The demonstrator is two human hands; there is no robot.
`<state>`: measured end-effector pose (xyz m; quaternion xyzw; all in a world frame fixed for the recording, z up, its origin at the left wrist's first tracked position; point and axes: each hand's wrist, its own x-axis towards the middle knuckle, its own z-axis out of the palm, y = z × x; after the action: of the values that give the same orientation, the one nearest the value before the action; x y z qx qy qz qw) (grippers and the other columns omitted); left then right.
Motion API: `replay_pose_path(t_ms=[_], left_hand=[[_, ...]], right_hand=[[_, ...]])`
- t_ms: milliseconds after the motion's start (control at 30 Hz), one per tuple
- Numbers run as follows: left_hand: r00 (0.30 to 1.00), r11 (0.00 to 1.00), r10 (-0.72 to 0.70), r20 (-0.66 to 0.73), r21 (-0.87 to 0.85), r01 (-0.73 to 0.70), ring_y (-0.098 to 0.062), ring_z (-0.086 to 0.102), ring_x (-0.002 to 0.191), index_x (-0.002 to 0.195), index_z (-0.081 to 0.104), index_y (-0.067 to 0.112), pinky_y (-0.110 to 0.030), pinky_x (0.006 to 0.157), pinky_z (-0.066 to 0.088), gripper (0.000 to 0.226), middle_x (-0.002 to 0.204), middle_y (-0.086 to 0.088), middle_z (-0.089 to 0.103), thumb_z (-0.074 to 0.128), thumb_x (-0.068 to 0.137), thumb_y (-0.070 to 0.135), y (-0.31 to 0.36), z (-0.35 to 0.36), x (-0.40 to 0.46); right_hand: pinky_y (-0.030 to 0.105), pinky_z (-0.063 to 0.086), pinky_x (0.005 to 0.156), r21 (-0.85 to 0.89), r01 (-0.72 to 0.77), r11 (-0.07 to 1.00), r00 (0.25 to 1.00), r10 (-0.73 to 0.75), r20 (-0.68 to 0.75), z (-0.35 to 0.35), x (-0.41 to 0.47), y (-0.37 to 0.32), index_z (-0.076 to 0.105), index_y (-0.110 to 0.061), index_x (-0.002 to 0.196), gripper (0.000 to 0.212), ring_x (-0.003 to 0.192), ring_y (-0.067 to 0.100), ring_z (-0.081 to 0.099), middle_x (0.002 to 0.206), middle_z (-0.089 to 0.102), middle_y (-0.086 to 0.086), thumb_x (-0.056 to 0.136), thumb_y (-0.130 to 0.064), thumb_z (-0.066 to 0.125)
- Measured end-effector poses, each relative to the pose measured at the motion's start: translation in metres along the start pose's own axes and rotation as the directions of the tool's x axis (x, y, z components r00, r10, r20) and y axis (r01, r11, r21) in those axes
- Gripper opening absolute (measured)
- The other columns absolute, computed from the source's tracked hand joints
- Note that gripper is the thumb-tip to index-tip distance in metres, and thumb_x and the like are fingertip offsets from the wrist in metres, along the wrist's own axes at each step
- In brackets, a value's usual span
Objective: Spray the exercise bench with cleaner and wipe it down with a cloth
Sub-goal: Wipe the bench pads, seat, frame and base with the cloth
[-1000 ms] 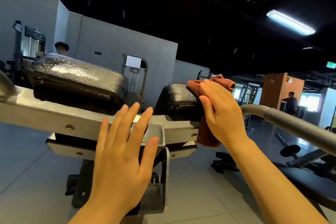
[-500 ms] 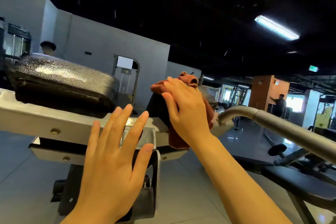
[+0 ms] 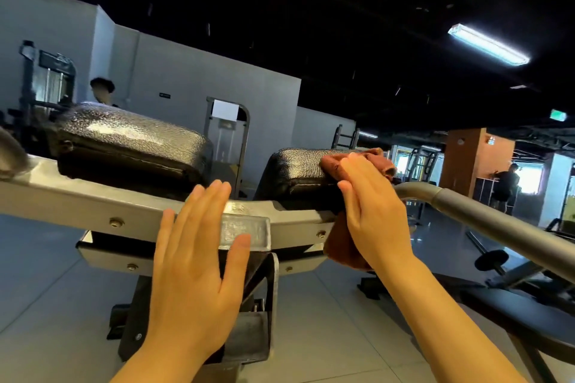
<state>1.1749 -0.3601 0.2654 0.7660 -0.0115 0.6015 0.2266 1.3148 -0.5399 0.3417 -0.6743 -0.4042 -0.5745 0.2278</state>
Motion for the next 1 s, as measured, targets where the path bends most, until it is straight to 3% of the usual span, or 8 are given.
replay_pose_path(t_ms=[67, 133, 267, 433, 600, 700, 867, 1000], left_hand=[[0.993, 0.99, -0.099, -0.068, -0.105, 0.091, 0.008, 0.009, 0.143, 0.149, 0.022, 0.035, -0.013, 0.117, -0.005, 0.061, 0.153, 0.022, 0.022, 0.017, 0.096, 0.064, 0.0, -0.001, 0.0], [0.985, 0.982, -0.142, -0.096, -0.141, 0.128, 0.013, 0.007, 0.141, 0.147, 0.02, 0.04, -0.01, 0.115, -0.006, 0.059, 0.149, 0.033, 0.016, 0.018, 0.094, 0.066, -0.001, 0.0, 0.0], [0.988, 0.988, -0.127, -0.089, -0.1, 0.118, 0.008, 0.012, 0.143, 0.144, 0.018, 0.046, -0.013, 0.116, -0.006, 0.056, 0.15, 0.028, 0.022, 0.013, 0.094, 0.069, -0.001, 0.001, 0.0], [0.989, 0.987, -0.117, -0.091, -0.117, 0.106, 0.01, 0.011, 0.142, 0.143, 0.019, 0.049, -0.012, 0.115, -0.005, 0.054, 0.146, 0.04, 0.02, 0.011, 0.093, 0.069, -0.005, 0.001, 0.001], [0.993, 0.992, -0.087, -0.074, -0.102, 0.079, 0.003, 0.015, 0.144, 0.144, 0.025, 0.042, -0.019, 0.118, -0.002, 0.054, 0.151, 0.02, 0.03, 0.013, 0.097, 0.064, -0.004, 0.001, 0.0], [0.995, 0.994, -0.067, -0.077, -0.09, 0.06, 0.001, 0.016, 0.145, 0.145, 0.027, 0.038, -0.019, 0.119, -0.002, 0.055, 0.152, 0.017, 0.031, 0.014, 0.098, 0.062, -0.004, 0.001, -0.001], [0.997, 0.996, -0.051, -0.064, -0.072, 0.046, -0.002, 0.017, 0.145, 0.146, 0.029, 0.034, -0.018, 0.118, -0.003, 0.055, 0.152, 0.013, 0.032, 0.016, 0.099, 0.06, -0.004, 0.002, 0.0], [0.999, 1.0, 0.003, -0.041, -0.004, -0.003, -0.006, 0.017, 0.146, 0.147, 0.028, 0.032, -0.028, 0.121, 0.0, 0.053, 0.153, 0.009, 0.032, 0.018, 0.1, 0.056, -0.003, 0.001, 0.0]], right_hand=[[0.013, 0.024, 0.112, -0.004, 0.194, 0.981, 0.981, -0.194, -0.018, 0.004, -0.004, -0.017, 0.058, -0.005, 0.129, 0.036, 0.122, 0.023, 0.051, 0.127, 0.062, 0.016, 0.104, -0.023, 0.041], [0.027, 0.025, 0.117, -0.036, 0.354, 0.935, 0.935, -0.353, 0.018, 0.014, 0.002, -0.036, 0.059, -0.003, 0.129, 0.038, 0.129, 0.026, 0.05, 0.132, 0.06, 0.013, 0.105, -0.026, 0.04], [0.04, 0.011, 0.121, -0.046, 0.63, 0.775, 0.749, -0.59, 0.301, 0.03, 0.028, -0.054, 0.061, -0.012, 0.129, 0.042, 0.127, 0.025, 0.054, 0.13, 0.064, 0.006, 0.094, -0.026, 0.042], [0.054, 0.004, 0.12, -0.076, 0.698, 0.712, 0.658, -0.596, 0.46, 0.02, 0.017, -0.027, 0.042, -0.023, 0.146, 0.055, 0.142, 0.022, 0.033, 0.148, 0.046, -0.003, 0.093, -0.031, 0.047], [0.052, 0.005, 0.121, -0.154, 0.628, 0.763, 0.746, -0.535, 0.396, 0.012, -0.01, -0.007, 0.041, -0.019, 0.144, 0.079, 0.143, 0.023, 0.025, 0.148, 0.04, -0.002, 0.073, -0.01, 0.073], [0.05, 0.006, 0.122, -0.127, 0.619, 0.775, 0.754, -0.541, 0.374, 0.017, -0.01, -0.015, 0.042, -0.018, 0.145, 0.069, 0.144, 0.026, 0.028, 0.148, 0.043, 0.0, 0.08, -0.008, 0.065], [0.055, 0.002, 0.119, -0.103, 0.684, 0.723, 0.682, -0.582, 0.444, 0.023, 0.021, -0.033, 0.046, -0.024, 0.144, 0.052, 0.144, 0.023, 0.022, 0.146, 0.049, 0.0, 0.093, -0.026, 0.039], [0.053, 0.002, 0.12, -0.081, 0.67, 0.738, 0.687, -0.574, 0.446, 0.021, 0.016, -0.03, 0.045, -0.022, 0.145, 0.054, 0.143, 0.019, 0.018, 0.145, 0.051, 0.002, 0.092, -0.025, 0.036]])
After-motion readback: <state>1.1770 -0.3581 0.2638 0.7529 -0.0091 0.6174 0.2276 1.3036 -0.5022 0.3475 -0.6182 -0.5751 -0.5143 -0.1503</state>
